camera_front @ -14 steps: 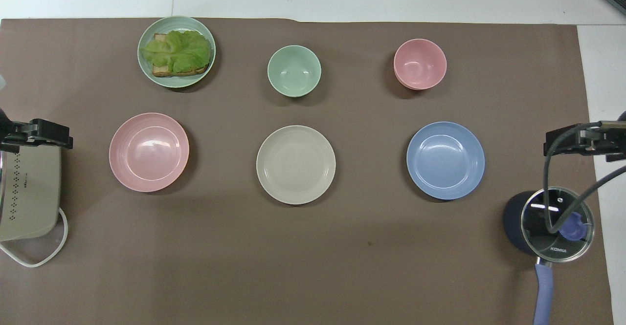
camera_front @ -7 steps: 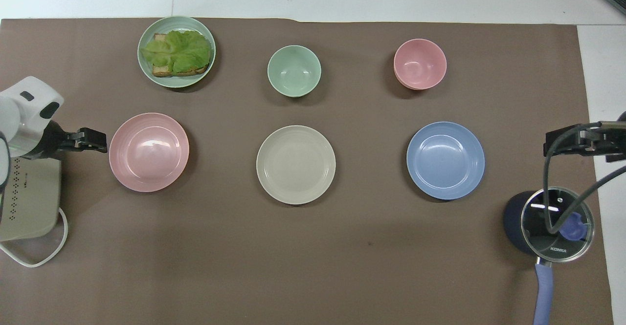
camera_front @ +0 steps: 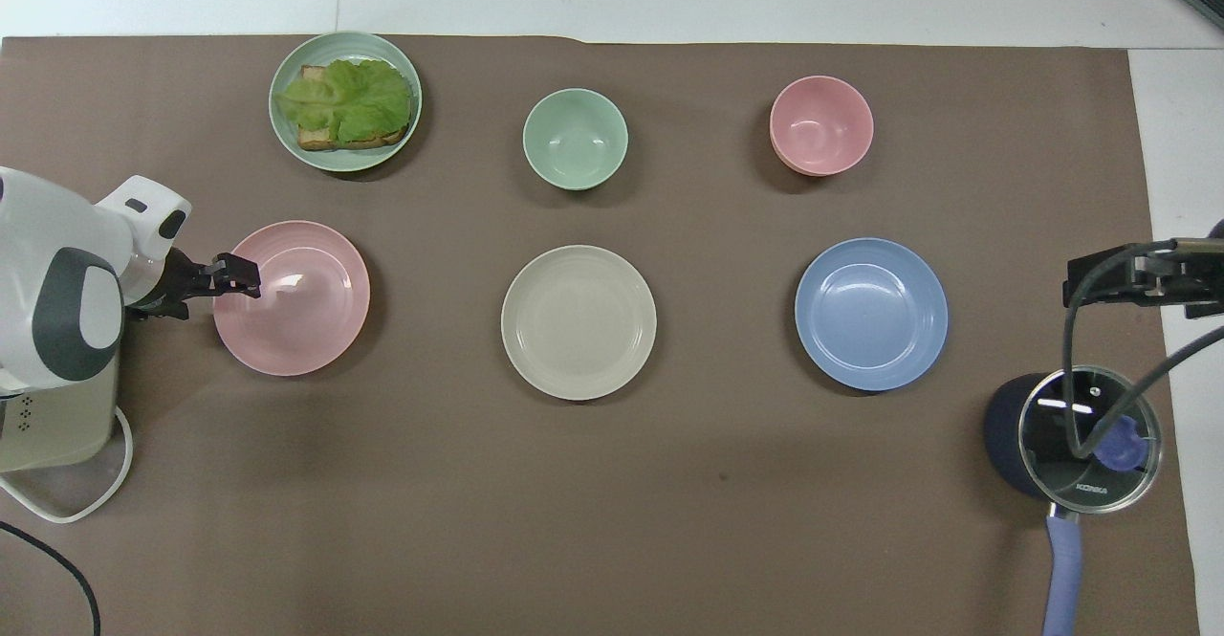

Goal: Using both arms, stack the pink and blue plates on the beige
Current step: 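Reach the left gripper to the pink plate rim and grasp it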

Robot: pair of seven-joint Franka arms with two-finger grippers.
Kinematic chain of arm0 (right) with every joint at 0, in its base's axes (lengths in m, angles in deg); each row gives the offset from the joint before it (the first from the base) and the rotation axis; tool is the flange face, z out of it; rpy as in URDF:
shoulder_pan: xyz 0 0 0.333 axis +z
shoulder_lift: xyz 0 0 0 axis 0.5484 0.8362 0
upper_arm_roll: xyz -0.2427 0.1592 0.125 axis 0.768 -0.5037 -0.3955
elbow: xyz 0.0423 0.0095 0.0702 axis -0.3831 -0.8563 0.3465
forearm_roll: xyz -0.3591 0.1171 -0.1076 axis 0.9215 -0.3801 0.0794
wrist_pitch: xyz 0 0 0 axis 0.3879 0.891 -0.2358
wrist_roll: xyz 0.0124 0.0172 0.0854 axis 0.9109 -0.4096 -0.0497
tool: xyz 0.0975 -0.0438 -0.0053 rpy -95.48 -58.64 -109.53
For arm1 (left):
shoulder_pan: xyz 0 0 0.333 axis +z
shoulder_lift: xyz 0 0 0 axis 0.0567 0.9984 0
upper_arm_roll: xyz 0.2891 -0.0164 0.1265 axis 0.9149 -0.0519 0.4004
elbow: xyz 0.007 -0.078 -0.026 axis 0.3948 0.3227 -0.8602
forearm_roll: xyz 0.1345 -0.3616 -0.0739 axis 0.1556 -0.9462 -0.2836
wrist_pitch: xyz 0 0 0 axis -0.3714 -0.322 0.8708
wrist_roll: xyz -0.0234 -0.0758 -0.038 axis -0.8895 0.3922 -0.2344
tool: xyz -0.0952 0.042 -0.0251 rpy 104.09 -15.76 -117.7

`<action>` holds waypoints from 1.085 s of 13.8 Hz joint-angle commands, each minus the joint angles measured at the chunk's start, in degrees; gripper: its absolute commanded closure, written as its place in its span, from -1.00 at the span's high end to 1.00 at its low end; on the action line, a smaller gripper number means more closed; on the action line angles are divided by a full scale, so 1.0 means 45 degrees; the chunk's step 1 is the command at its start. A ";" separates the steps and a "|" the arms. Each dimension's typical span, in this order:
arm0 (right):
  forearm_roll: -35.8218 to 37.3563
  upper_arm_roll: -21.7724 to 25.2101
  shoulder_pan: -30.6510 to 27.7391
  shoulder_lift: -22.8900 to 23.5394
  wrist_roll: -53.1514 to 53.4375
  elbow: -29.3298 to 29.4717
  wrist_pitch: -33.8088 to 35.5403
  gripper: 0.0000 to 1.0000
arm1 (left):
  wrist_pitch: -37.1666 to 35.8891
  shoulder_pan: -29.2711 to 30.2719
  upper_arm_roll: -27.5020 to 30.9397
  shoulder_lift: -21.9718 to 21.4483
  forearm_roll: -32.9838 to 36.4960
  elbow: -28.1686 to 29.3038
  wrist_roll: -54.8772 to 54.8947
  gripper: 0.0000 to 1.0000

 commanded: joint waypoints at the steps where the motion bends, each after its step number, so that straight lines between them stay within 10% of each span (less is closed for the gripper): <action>1: -0.0272 0.0012 -0.0143 -0.0251 -0.0060 -0.0213 0.0091 1.00 | 0.0110 -0.0055 -0.0079 -0.0210 -0.0184 0.0432 -0.0485 -0.31; 3: -0.0272 0.0012 -0.0143 -0.0251 -0.0060 -0.0213 0.0091 1.00 | -0.0202 -0.0076 -0.0079 -0.0190 -0.0184 0.0257 -0.0350 -1.00; 15: -0.0272 0.0032 -0.0143 -0.0271 -0.0060 -0.0272 0.0091 1.00 | -0.5378 -0.0250 -0.0352 -0.1067 -0.2151 -0.2186 -0.0348 -1.00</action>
